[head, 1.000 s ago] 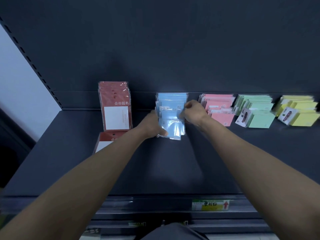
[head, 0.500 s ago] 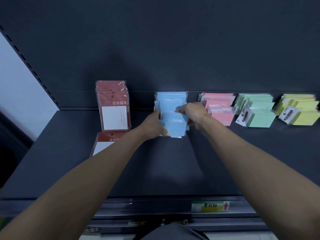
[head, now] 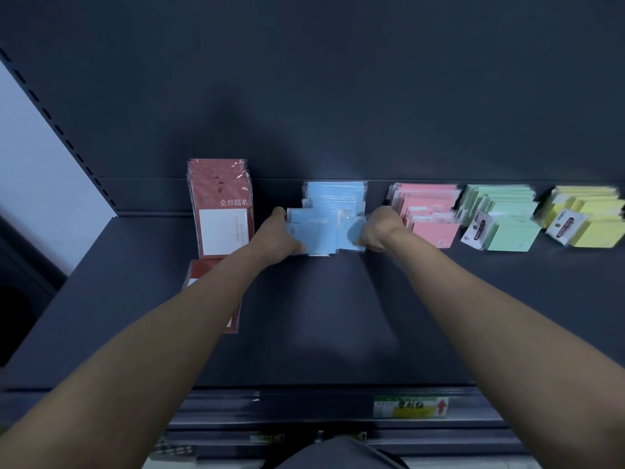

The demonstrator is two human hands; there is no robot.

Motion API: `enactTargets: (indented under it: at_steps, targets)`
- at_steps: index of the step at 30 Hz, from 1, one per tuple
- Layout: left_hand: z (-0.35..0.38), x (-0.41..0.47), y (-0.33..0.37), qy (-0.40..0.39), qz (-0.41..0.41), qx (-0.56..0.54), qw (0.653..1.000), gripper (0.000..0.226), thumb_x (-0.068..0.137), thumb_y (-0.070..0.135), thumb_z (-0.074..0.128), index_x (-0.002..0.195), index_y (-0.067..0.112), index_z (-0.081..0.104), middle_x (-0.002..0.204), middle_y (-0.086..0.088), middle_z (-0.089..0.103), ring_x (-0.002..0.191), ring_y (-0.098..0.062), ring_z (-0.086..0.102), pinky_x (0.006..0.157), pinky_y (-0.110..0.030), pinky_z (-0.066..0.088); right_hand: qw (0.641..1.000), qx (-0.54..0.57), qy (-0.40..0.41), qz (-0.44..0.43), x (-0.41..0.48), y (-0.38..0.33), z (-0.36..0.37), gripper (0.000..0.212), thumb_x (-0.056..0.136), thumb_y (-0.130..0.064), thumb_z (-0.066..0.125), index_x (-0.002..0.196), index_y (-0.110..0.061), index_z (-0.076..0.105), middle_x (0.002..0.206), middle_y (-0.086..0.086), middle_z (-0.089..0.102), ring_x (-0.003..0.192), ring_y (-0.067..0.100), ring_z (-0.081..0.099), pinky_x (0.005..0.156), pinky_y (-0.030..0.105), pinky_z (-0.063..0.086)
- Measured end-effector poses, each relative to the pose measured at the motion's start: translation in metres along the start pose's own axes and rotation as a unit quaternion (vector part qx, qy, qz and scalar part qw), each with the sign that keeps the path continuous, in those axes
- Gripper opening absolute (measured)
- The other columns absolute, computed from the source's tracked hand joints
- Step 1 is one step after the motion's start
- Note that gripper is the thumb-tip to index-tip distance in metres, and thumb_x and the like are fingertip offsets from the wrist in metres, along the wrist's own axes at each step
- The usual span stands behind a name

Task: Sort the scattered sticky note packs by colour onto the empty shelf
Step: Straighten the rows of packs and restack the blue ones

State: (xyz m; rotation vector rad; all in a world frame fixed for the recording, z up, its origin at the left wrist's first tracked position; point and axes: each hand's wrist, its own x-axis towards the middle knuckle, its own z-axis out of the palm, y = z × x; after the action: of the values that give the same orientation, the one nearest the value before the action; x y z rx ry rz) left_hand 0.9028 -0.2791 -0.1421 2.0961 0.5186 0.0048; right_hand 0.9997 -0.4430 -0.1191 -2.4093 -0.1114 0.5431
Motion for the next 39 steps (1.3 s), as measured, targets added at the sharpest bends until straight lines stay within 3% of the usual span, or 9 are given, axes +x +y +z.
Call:
enactTargets:
  at_steps: [3,5,10,13,16,26,31,35,39]
  targets:
    - [0.001,0.004,-0.003,-0.001,-0.005,0.003,1.000,0.056,0.075,0.002,0.071,0.123,0.006,0.041,0.114,-0.010,0.054,0.101,-0.022,0.054,0.085,-0.034,0.050,0.999,-0.036,0.004,-0.030,-0.001,-0.003,-0.001,0.025,0.085,-0.004,0.060,0.110,-0.004,0.060,0.120,0.022,0.059,0.100,0.029,0.058,0.062,0.027,0.040]
    - [0.003,0.007,-0.002,0.002,-0.003,0.007,1.000,0.059,0.074,0.003,0.072,0.125,0.007,0.042,0.117,-0.009,0.055,0.105,-0.022,0.055,0.092,-0.036,0.048,0.997,-0.048,0.035,-0.051,-0.004,-0.009,-0.010,0.009,0.086,-0.005,0.054,0.093,-0.010,0.054,0.105,0.021,0.061,0.105,0.031,0.060,0.068,0.027,0.038]
    - [0.015,0.007,0.007,0.001,0.023,-0.016,1.000,0.063,0.073,-0.002,0.070,0.129,0.007,0.042,0.111,-0.005,0.056,0.096,-0.018,0.054,0.082,-0.030,0.048,0.986,-0.030,0.145,-0.076,-0.012,-0.016,-0.040,0.013,0.084,-0.003,0.043,0.085,-0.003,0.056,0.085,0.012,0.054,0.078,0.029,0.050,0.063,0.028,0.038]
    - [0.022,0.010,0.009,0.021,0.026,-0.020,0.999,0.066,0.068,0.000,0.074,0.127,0.008,0.044,0.119,-0.009,0.057,0.105,-0.022,0.056,0.092,-0.037,0.050,0.992,-0.057,0.092,-0.069,-0.012,-0.012,-0.054,0.012,0.086,-0.001,0.047,0.088,-0.002,0.059,0.084,0.014,0.055,0.072,0.028,0.051,0.052,0.019,0.045]
    - [0.026,0.012,0.011,0.036,0.019,-0.015,0.999,0.062,0.067,0.003,0.077,0.120,0.006,0.045,0.119,-0.007,0.056,0.106,-0.022,0.056,0.092,-0.035,0.049,0.996,-0.044,0.044,-0.067,-0.015,-0.006,-0.066,0.024,0.088,0.002,0.052,0.068,-0.011,0.046,0.088,0.017,0.055,0.069,0.026,0.055,0.066,0.028,0.052]
    - [0.030,0.014,0.015,0.031,-0.001,-0.012,0.999,0.063,0.069,0.000,0.075,0.120,0.004,0.039,0.113,-0.008,0.056,0.100,-0.022,0.056,0.078,-0.029,0.047,0.989,-0.107,-0.076,-0.067,-0.019,-0.007,-0.036,0.029,0.082,0.005,0.064,0.069,-0.015,0.046,0.070,0.003,0.051,0.024,-0.002,0.045,0.032,0.011,0.041]
    - [0.027,0.011,0.010,-0.029,-0.031,0.008,0.999,0.088,0.066,0.005,0.077,0.137,0.010,0.025,0.133,-0.010,0.041,0.116,-0.025,0.048,0.086,-0.030,0.045,0.996,-0.059,-0.032,-0.055,-0.009,0.007,0.003,0.032,0.083,0.002,0.062,0.063,-0.013,0.043,0.066,0.004,0.050,0.024,-0.005,0.044,0.033,0.010,0.042]
    - [0.031,0.009,0.014,0.029,-0.027,0.019,0.999,0.097,0.068,0.010,0.081,0.141,0.004,0.018,0.142,-0.013,0.024,0.127,-0.026,0.037,0.090,-0.023,0.034,0.999,0.006,-0.012,-0.033,-0.008,0.012,0.010,0.024,0.082,0.003,0.062,0.068,-0.009,0.047,0.065,0.008,0.056,0.034,0.005,0.055,0.048,0.019,0.052]
    - [0.029,0.015,0.016,0.009,-0.017,-0.015,1.000,0.070,0.066,0.003,0.080,0.127,0.004,0.047,0.129,-0.008,0.051,0.111,-0.021,0.054,0.090,-0.028,0.045,0.998,0.048,0.003,-0.041,-0.009,0.008,0.014,0.013,0.076,0.007,0.059,0.077,-0.004,0.055,0.075,0.012,0.059,0.068,0.030,0.068,0.073,0.048,0.059]
